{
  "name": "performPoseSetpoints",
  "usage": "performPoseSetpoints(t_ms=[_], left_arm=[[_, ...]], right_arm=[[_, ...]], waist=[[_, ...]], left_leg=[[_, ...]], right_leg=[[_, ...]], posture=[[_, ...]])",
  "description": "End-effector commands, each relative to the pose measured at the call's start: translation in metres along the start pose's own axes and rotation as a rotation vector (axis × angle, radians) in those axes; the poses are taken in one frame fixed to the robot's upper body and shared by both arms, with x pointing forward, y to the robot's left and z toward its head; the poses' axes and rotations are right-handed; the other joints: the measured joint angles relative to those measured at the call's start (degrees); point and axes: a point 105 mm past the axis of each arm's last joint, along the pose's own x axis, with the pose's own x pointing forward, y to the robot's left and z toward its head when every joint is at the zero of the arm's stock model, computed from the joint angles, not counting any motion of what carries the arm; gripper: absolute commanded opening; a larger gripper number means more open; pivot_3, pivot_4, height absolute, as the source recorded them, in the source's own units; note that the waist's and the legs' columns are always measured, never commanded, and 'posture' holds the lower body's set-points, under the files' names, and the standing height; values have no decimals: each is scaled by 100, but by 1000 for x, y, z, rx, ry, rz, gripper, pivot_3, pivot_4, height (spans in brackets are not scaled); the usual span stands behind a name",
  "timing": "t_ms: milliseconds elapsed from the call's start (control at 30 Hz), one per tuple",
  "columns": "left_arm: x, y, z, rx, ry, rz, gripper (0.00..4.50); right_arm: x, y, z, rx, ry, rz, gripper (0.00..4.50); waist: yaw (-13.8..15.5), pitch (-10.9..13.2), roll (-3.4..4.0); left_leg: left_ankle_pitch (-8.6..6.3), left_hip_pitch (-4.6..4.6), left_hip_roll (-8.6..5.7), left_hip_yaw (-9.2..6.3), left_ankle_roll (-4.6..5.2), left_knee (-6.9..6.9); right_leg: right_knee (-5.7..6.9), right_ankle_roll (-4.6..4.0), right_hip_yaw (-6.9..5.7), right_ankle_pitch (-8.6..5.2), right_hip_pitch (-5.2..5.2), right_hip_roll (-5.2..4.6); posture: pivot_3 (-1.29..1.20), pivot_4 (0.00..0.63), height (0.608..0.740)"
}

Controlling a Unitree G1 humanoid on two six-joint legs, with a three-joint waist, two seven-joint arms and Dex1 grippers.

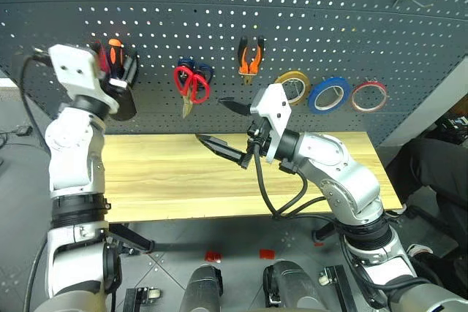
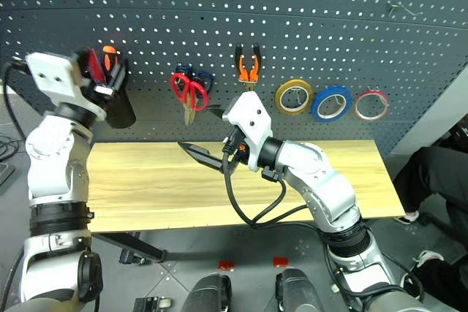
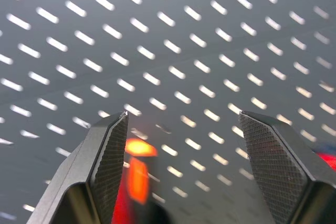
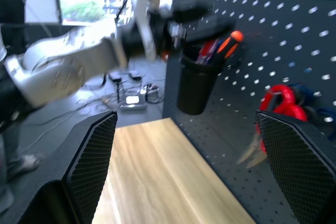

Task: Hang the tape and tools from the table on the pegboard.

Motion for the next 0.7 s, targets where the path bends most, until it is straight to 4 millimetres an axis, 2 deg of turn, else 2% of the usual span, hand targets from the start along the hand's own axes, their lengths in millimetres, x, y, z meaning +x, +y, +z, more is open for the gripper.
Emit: performPoseSetpoints(t_ms=[33, 200, 367, 533, 700], left_arm=[[-9, 4, -23, 2, 136, 55, 3542], [-26, 2, -49, 81, 255, 93, 3542], [-30, -2, -53, 42, 247, 92, 3542], [-37, -10, -67, -4, 282, 56, 3542], [-47, -17, -87, -33, 333, 55, 3542]], right_arm=[[-10, -11, 8, -38, -35, -80, 4500], [-33, -36, -19, -37, 42, -310, 4500], [-57, -53, -47, -7, 94, -504, 4500], [-87, -65, -79, 16, 125, -682, 4500], [-127, -76, -111, -6, 190, -903, 4500]], waist=[[-13, -7, 1], [2, -36, 5], [25, -53, 6], [19, -101, 12], [15, -137, 38]], left_leg=[[-1, 7, 1, 2, 1, 0], [-1, 29, 8, -2, 1, -3], [0, 29, 5, -2, 0, 0], [0, 38, 3, 2, 0, -3], [0, 62, 5, 11, 1, -12]], right_leg=[[1, 0, 2, 0, 5, 2], [6, -2, 4, -2, 25, 9], [6, -3, 7, -1, 29, 9], [2, -3, 11, -1, 35, 8], [2, -3, 22, -2, 48, 11]], posture=[[-118, 110, 740], [-114, 109, 740], [-114, 106, 740], [-122, 96, 740], [-126, 87, 740]])
